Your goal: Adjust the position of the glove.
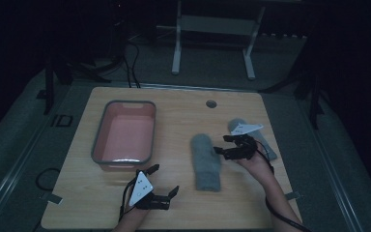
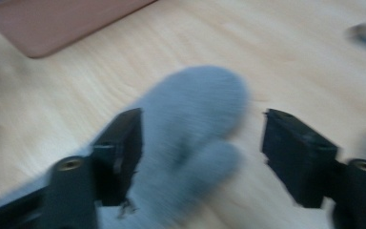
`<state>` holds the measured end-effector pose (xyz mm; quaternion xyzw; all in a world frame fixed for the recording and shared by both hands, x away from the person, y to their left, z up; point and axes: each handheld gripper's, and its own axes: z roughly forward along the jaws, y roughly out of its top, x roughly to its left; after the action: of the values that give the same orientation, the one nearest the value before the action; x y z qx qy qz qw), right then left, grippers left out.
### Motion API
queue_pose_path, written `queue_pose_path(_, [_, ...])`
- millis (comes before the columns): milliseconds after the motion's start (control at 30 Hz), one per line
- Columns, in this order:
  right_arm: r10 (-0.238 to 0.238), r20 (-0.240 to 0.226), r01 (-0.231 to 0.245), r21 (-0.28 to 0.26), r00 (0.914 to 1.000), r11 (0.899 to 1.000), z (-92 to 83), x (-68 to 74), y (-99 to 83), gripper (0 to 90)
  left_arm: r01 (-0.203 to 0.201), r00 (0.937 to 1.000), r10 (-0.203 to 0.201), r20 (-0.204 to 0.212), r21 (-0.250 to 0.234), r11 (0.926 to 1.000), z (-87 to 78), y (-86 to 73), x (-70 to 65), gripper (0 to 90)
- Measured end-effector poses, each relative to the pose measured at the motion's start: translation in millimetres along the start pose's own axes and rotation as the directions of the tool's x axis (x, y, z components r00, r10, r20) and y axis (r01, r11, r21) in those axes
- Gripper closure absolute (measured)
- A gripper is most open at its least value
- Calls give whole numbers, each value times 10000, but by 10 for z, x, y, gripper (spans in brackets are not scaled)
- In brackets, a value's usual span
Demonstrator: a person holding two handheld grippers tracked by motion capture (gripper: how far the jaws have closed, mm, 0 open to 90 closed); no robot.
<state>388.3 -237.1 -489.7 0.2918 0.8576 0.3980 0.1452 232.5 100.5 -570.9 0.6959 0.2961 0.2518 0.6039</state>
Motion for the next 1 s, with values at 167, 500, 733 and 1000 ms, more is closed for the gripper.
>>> queue_pose_path(167, [40,854,-30,-122,9963,9999,-263,-162,-73,365,2,10000,-2,-6,0,10000,0,0,0,18])
queue_pose_path(500, [981,1860,-1011,64,9776,9949,-463,-521,-292,364,46,10000,-46,23,6,10000,-1,0,7,18])
queue_pose_path(733, [1693,2315,-1878,601,9580,9804,-364,-774,-513,384,75,10000,-75,24,-14,10000,0,-1,10,18])
queue_pose_path(1000, [2018,2617,-2265,677,9438,9716,-225,-943,-666,419,84,10000,-84,26,-11,10000,0,-1,11,18])
